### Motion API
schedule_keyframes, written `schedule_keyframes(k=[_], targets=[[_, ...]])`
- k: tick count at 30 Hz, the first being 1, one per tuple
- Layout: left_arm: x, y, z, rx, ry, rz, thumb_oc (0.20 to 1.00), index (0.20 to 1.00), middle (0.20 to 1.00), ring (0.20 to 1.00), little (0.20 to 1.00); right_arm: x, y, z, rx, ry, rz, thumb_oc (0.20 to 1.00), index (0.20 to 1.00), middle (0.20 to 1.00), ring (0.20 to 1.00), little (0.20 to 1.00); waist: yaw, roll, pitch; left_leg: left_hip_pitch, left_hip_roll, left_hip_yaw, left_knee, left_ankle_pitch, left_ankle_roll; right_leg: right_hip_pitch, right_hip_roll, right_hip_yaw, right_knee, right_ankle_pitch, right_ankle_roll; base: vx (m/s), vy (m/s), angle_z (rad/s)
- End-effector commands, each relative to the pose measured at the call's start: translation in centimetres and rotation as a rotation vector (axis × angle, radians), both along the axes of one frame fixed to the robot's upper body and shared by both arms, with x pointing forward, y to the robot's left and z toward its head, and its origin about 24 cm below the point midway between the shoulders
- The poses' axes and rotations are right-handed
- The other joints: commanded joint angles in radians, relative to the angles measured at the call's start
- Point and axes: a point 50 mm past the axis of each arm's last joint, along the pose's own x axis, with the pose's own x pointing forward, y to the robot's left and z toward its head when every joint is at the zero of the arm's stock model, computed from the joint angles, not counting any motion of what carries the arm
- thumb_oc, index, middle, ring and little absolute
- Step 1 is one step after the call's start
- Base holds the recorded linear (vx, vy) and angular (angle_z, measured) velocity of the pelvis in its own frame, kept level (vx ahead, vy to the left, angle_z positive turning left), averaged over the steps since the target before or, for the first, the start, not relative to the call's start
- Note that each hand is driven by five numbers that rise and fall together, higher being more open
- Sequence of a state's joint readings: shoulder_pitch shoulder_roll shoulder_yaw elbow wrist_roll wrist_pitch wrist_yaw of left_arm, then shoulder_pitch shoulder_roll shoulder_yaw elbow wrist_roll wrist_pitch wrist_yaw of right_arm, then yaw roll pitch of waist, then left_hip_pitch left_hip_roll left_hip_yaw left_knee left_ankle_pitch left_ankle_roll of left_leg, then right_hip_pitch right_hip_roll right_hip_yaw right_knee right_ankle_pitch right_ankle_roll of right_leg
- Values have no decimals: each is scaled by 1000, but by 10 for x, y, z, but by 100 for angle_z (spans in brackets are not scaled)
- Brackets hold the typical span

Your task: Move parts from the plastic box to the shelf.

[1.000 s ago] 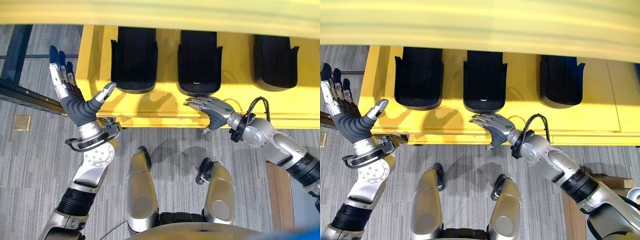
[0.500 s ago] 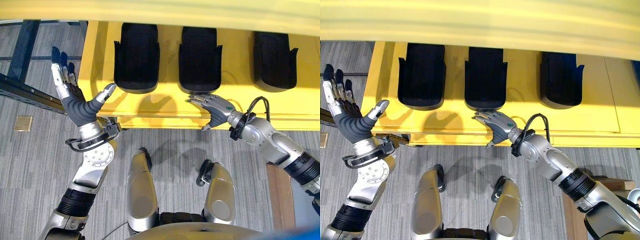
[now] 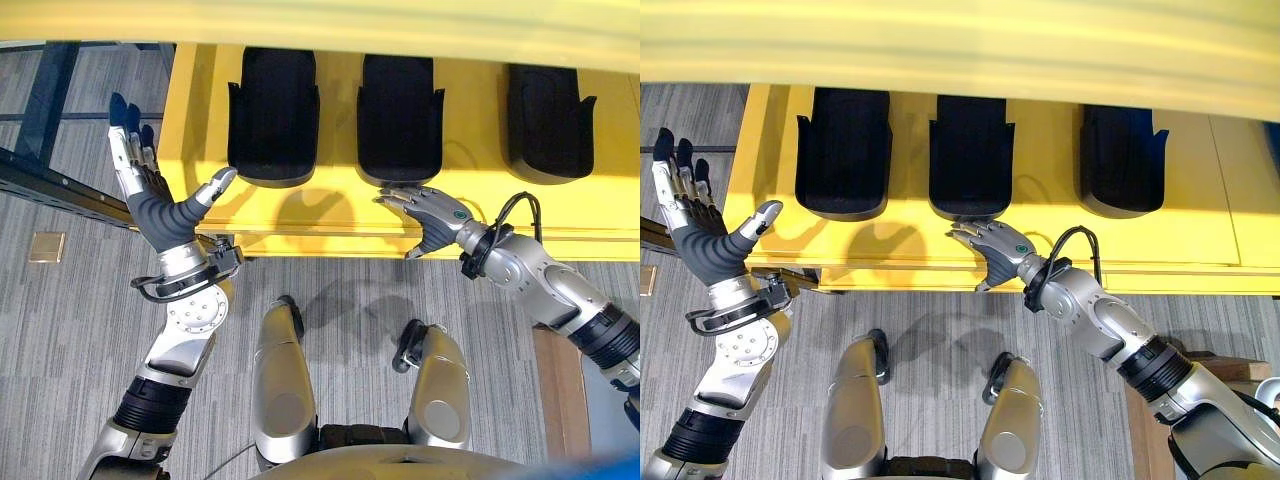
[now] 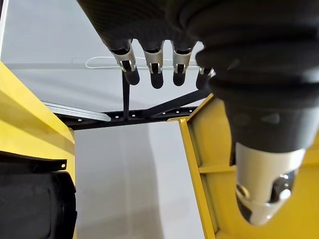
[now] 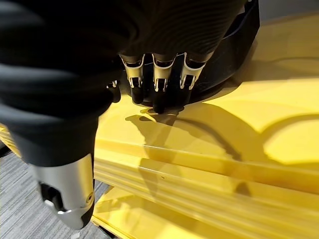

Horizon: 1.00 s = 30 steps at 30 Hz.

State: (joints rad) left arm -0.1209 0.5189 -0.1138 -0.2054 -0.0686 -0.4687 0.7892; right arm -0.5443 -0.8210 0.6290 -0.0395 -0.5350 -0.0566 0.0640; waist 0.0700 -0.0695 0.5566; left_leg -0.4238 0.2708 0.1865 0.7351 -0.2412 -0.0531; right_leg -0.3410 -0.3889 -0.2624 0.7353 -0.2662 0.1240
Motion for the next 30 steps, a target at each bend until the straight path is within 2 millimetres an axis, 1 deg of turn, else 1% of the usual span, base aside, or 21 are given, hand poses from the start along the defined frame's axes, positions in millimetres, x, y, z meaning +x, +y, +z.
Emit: schedule_keyframes(k=[1, 13, 21, 30], targets=[[-17, -1, 18, 4, -117, -39, 1000, 1000, 1000, 1000, 1000, 9, -4, 25, 63, -117, -32, 1000, 1000, 1000, 1000, 1000, 13, 19, -37, 93, 14, 66, 21, -113, 73, 23, -4, -13, 16, 23, -24, 0, 0, 0], [-16, -2, 18, 5, -116, -48, 1000, 1000, 1000, 1000, 1000, 11, -5, 28, 91, -122, -48, 1000, 1000, 1000, 1000, 1000, 14, 24, -37, 99, 13, 65, 18, -110, 73, 29, -7, -15, 13, 26, -25, 0, 0, 0], [-16, -1, 17, 3, -105, -51, 1000, 1000, 1000, 1000, 1000, 13, -8, 25, 91, -119, -65, 1000, 1000, 1000, 1000, 1000, 15, 24, -37, 94, 14, 58, 34, -117, 72, 27, -9, -14, 29, 19, -28, 0, 0, 0], [-17, 0, 16, -1, -98, -60, 1000, 1000, 1000, 1000, 1000, 14, -9, 27, 108, -119, -78, 1000, 1000, 1000, 1000, 1000, 15, 30, -37, 103, 10, 62, 22, -113, 72, 30, -11, -15, 22, 22, -26, 0, 0, 0]])
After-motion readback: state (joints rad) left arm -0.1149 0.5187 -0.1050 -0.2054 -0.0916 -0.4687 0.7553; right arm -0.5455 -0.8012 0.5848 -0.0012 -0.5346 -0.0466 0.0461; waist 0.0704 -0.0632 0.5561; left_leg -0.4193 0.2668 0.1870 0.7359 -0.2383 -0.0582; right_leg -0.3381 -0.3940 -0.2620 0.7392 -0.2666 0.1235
